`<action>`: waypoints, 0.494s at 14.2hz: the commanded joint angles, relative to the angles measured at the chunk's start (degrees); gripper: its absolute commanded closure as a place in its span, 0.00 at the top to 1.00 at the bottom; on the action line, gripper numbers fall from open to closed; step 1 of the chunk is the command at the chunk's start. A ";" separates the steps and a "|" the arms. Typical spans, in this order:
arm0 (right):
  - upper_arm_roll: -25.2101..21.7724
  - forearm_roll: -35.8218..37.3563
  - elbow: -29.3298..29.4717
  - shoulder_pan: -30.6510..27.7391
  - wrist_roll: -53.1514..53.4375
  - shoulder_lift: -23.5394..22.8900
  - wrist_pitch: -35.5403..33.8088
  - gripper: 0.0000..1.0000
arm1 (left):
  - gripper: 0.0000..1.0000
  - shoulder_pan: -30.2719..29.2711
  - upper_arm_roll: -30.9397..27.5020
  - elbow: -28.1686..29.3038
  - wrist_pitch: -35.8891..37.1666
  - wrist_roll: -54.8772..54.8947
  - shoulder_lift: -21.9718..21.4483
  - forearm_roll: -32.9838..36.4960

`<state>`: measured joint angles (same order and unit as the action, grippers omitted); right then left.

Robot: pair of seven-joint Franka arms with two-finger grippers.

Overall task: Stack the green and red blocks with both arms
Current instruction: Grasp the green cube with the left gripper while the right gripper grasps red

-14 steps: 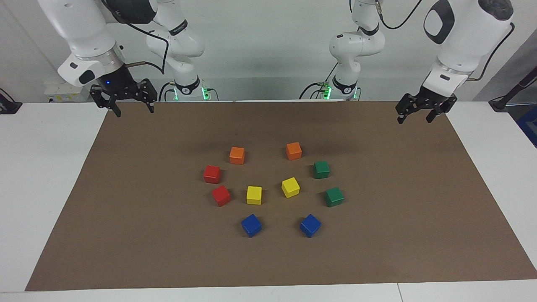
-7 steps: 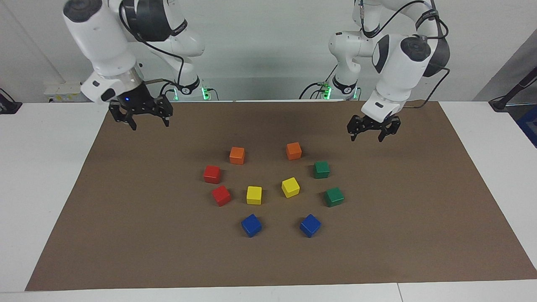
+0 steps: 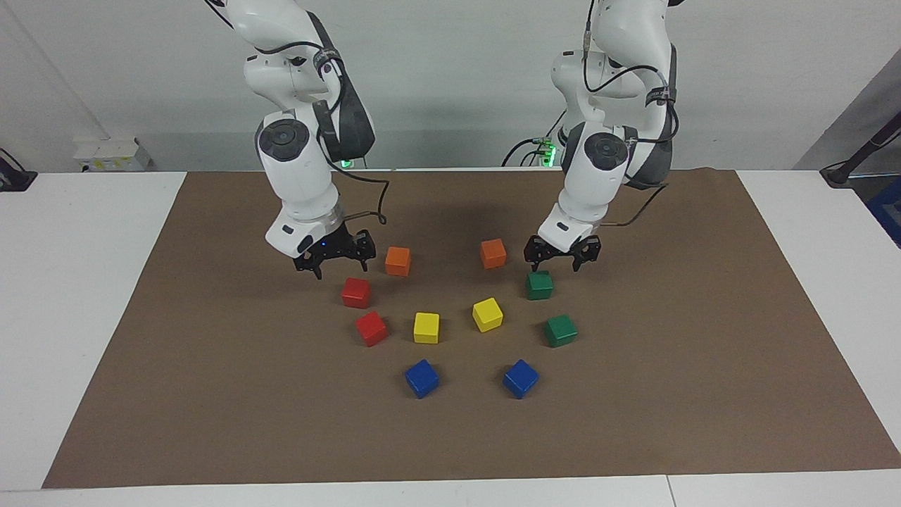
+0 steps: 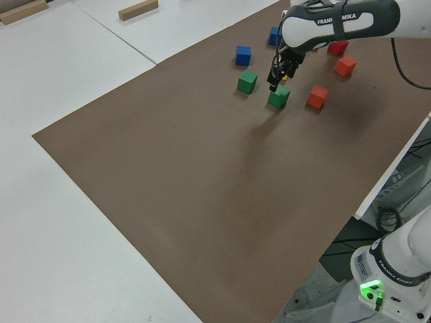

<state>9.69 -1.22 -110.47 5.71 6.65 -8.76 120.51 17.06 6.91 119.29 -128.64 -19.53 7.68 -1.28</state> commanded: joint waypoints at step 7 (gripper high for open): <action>0.07 -0.27 -9.32 1.85 6.35 0.15 9.92 0.97 | 0.99 4.12 -1.19 1.12 -6.80 -4.64 6.30 0.57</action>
<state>9.69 -1.22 -117.81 6.86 11.13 -8.91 128.11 20.01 6.84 119.76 -133.95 -23.76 13.63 -1.24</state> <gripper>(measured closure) 0.000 0.000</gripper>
